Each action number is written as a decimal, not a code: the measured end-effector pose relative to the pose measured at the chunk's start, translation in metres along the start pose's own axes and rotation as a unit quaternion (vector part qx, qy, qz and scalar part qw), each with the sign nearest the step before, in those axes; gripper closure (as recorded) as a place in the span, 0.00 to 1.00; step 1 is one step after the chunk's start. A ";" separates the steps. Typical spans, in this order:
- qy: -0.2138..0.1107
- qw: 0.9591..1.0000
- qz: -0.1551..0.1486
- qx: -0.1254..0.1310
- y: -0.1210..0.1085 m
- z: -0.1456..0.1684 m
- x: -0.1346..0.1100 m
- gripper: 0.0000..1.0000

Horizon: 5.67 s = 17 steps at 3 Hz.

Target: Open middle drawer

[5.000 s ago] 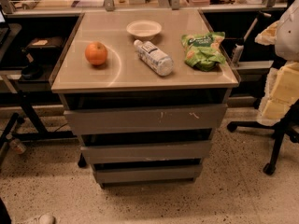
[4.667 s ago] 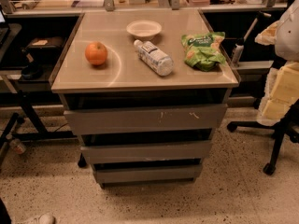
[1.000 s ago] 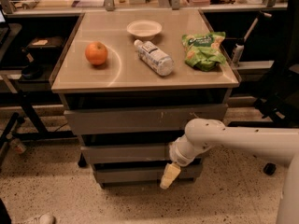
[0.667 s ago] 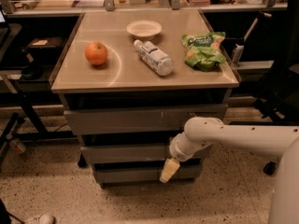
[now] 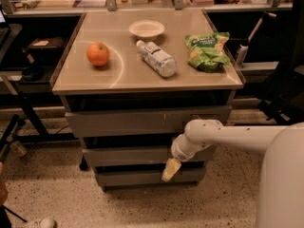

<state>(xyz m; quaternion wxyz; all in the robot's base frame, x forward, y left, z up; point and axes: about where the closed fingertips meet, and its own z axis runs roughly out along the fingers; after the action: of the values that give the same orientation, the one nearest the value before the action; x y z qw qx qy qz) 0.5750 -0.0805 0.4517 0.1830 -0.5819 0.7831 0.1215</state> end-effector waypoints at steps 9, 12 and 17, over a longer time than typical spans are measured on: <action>0.053 0.994 0.003 -0.094 0.053 0.029 0.039 0.00; 0.065 0.988 0.011 -0.137 0.091 0.017 0.053 0.00; 0.093 0.980 0.018 -0.174 0.110 0.012 0.071 0.00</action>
Offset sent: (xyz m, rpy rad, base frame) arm 0.0246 0.0041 -0.0528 -0.0296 0.0442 0.0284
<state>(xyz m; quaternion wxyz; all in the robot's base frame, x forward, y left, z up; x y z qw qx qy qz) 0.4536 -0.1045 0.4079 0.0031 -0.5992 0.7740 0.2043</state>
